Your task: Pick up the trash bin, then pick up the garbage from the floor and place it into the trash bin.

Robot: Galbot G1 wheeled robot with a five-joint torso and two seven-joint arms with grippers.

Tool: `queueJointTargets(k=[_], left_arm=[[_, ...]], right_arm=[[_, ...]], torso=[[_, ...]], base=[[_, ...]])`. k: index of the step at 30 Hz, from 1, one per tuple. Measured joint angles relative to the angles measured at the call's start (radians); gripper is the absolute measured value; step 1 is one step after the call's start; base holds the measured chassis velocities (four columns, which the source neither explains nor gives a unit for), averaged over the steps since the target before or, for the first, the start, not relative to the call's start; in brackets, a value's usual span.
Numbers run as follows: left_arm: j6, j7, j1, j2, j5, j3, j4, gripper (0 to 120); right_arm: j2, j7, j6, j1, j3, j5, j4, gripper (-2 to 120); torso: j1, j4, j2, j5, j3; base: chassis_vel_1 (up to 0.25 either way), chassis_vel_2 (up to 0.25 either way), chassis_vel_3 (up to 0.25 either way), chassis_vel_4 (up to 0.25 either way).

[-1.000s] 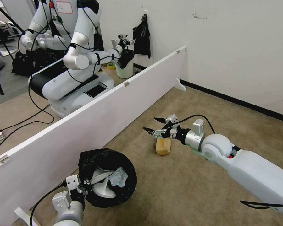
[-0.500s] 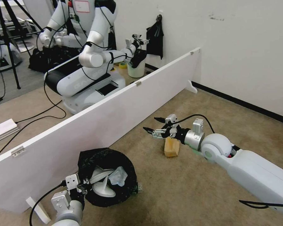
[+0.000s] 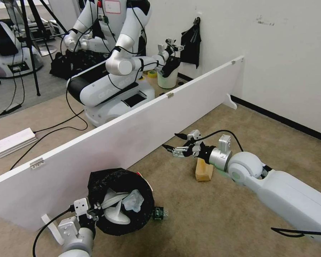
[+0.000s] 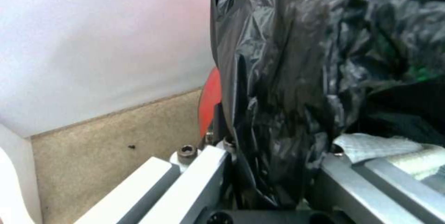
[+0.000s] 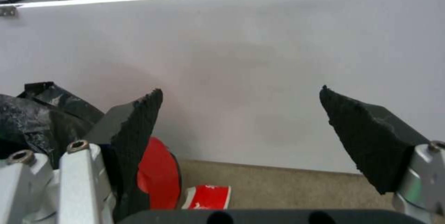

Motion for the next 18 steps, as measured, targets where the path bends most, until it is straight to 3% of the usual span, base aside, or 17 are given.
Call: queueJointTargets(k=[18], left_arm=[[-0.002, 0.003, -0.002, 0.003, 0.002, 0.002, 0.003, 0]], right_arm=[[-0.007, -0.003, 0.001, -0.005, -0.003, -0.002, -0.005, 88]], torso=[[0.000, 0.0001, 0.000, 0.0000, 0.000]], base=[[0.000, 0.000, 0.000, 0.000]])
